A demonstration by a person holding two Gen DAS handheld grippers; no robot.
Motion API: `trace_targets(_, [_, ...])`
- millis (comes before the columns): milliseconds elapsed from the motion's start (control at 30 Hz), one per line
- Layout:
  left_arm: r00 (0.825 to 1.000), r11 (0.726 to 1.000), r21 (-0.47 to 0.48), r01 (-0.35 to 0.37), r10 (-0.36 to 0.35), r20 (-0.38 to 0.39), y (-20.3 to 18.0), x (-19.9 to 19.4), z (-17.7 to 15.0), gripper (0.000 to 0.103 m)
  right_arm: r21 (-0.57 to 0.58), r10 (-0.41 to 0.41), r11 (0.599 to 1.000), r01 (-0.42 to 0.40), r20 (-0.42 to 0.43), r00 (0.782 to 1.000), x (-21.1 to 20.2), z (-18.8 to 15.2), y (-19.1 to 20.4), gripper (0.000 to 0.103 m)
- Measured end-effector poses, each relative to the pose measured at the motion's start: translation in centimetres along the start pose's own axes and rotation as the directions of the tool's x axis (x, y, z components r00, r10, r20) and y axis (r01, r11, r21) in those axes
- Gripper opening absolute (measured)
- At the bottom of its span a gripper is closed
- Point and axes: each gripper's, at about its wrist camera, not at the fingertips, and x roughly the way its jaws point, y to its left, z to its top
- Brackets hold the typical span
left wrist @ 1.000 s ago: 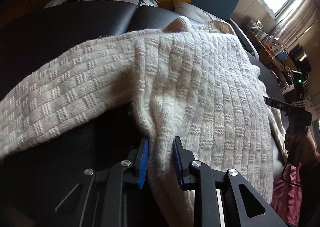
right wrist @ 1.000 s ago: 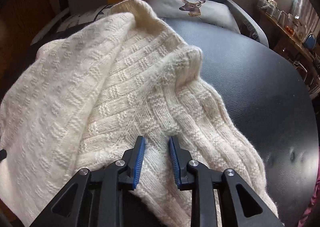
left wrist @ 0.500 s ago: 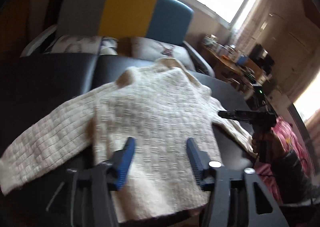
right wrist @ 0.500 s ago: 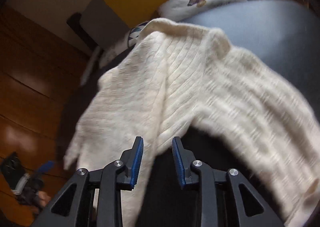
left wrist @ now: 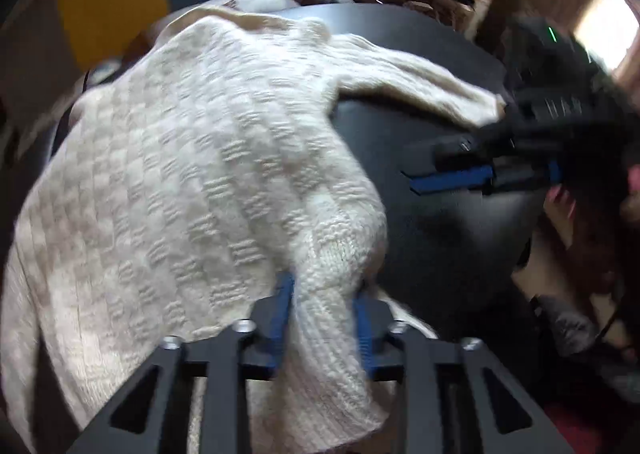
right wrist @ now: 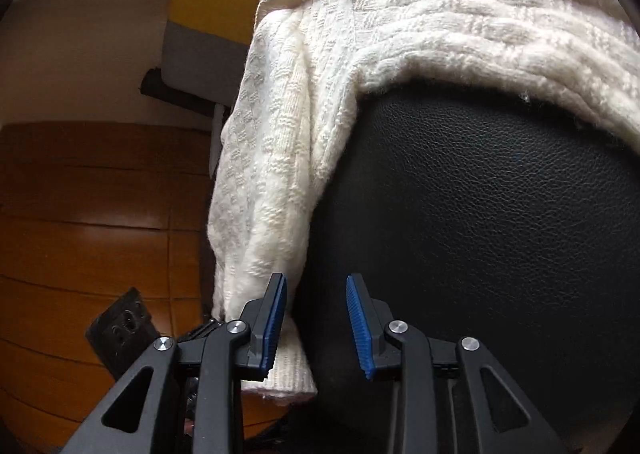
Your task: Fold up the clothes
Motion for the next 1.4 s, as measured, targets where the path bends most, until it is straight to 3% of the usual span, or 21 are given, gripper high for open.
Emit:
trace_targets(33, [0.997, 0.991, -0.113, 0.067, -0.064, 0.031, 2.6, -0.8, -0.1, 0.022, 0.034, -0.005, 0.999, 0.005, 0.003, 1.0, 0.5, 0.4, -0.2, 0.034])
trace_targets(100, [0.977, 0.923, -0.325, 0.207, -0.179, 0.115, 7.7, -2.5, -0.5, 0.021, 0.098, -0.008, 0.995, 0.007, 0.01, 1.0, 1.6, 1.2, -0.4, 0.04])
trace_targets(233, [0.875, 0.713, -0.516, 0.476, -0.321, 0.363, 14.8, -5.6, -3.5, 0.02, 0.181, -0.001, 0.983, -0.008, 0.047, 0.999, 3.9, 2.8, 0.3, 0.042])
trace_targets(367, [0.842, 0.61, -0.584, 0.536, -0.33, 0.428, 17.7, -5.5, -5.9, 0.02, 0.116, -0.091, 0.99, 0.078, 0.109, 0.99, 6.0, 4.3, 3.0, 0.042])
trace_targets(467, [0.846, 0.57, -0.626, 0.532, -0.338, 0.411, 18.5, -4.2, -7.2, 0.02, -0.162, -0.211, 0.959, 0.234, 0.149, 0.966, 7.8, 4.3, 7.0, 0.038])
trace_targets(500, [0.846, 0.558, -0.636, 0.533, -0.344, 0.407, 18.6, -3.8, -7.6, 0.02, -0.252, -0.263, 0.919, 0.303, 0.18, 0.948, 8.2, 3.9, 8.1, 0.028])
trace_targets(567, [0.836, 0.55, -0.629, 0.549, -0.373, 0.402, 18.3, -3.5, -8.0, 0.02, -0.416, -0.405, 0.769, 0.485, 0.271, 0.873, 8.7, 2.7, 10.3, 0.016])
trace_targets(633, [0.826, 0.597, -0.571, 0.563, -0.411, 0.386, 17.0, -4.0, -7.7, 0.021, -0.532, -0.505, 0.544, 0.649, 0.411, 0.759, 8.3, 1.2, 12.0, 0.015])
trace_targets(700, [0.813, 0.634, -0.508, 0.583, -0.459, 0.36, 15.5, -4.3, -7.3, 0.026, -0.557, -0.576, 0.341, 0.757, 0.513, 0.637, 7.0, 0.6, 12.1, 0.015])
trace_targets(733, [0.803, 0.648, -0.476, 0.595, -0.488, 0.341, 14.7, -4.4, -7.1, 0.036, -0.546, -0.607, 0.258, 0.797, 0.55, 0.573, 6.5, 0.5, 11.7, 0.015])
trace_targets(767, [0.8, 0.657, -0.457, 0.6, -0.507, 0.322, 13.9, -4.3, -6.9, 0.049, -0.521, -0.643, 0.223, 0.824, 0.556, 0.526, 5.8, 0.9, 10.5, 0.015])
trace_targets(833, [0.794, 0.669, -0.428, 0.607, -0.533, 0.293, 12.6, -4.0, -6.6, 0.057, -0.458, -0.713, 0.234, 0.857, 0.519, 0.472, 3.7, 2.2, 7.6, 0.015])
trace_targets(933, [0.789, 0.681, -0.402, 0.612, -0.557, 0.257, 11.2, -3.6, -6.2, 0.059, -0.36, -0.737, 0.363, 0.859, 0.453, 0.501, -0.2, 3.9, 4.5, 0.015])
trace_targets(967, [0.791, 0.682, -0.405, 0.609, -0.558, 0.251, 11.1, -3.4, -6.0, 0.059, -0.331, -0.731, 0.414, 0.848, 0.434, 0.527, -1.5, 4.3, 3.9, 0.015])
trace_targets(1033, [0.8, 0.688, -0.413, 0.597, -0.546, 0.247, 11.3, -3.7, -6.3, 0.059, -0.295, -0.664, 0.529, 0.796, 0.44, 0.604, -4.1, 4.3, 4.2, 0.015])
trace_targets(1100, [0.804, 0.682, -0.429, 0.593, -0.537, 0.257, 11.9, -4.0, -6.2, 0.059, -0.303, -0.576, 0.596, 0.744, 0.484, 0.659, -6.0, 3.6, 6.0, 0.022])
trace_targets(1133, [0.809, 0.681, -0.44, 0.585, -0.523, 0.267, 12.5, -4.2, -6.3, 0.059, -0.338, -0.517, 0.625, 0.703, 0.496, 0.698, -6.3, 3.1, 7.3, 0.024])
trace_targets(1200, [0.82, 0.678, -0.461, 0.572, -0.49, 0.297, 13.7, -4.8, -6.3, 0.059, -0.44, -0.399, 0.662, 0.607, 0.479, 0.782, -5.8, 1.9, 10.3, 0.026])
trace_targets(1233, [0.832, 0.684, -0.474, 0.554, -0.454, 0.318, 14.6, -5.3, -6.0, 0.059, -0.487, -0.363, 0.662, 0.57, 0.456, 0.812, -5.0, 1.2, 11.6, 0.026])
trace_targets(1333, [0.867, 0.703, -0.517, 0.488, -0.321, 0.381, 17.7, -7.1, -5.0, 0.059, -0.585, -0.354, 0.63, 0.511, 0.37, 0.859, -1.5, -0.8, 14.1, 0.026])
trace_targets(1400, [0.891, 0.719, -0.557, 0.415, -0.196, 0.41, 20.5, -8.6, -4.2, 0.061, -0.602, -0.416, 0.612, 0.513, 0.307, 0.856, 1.4, -0.7, 14.1, 0.026])
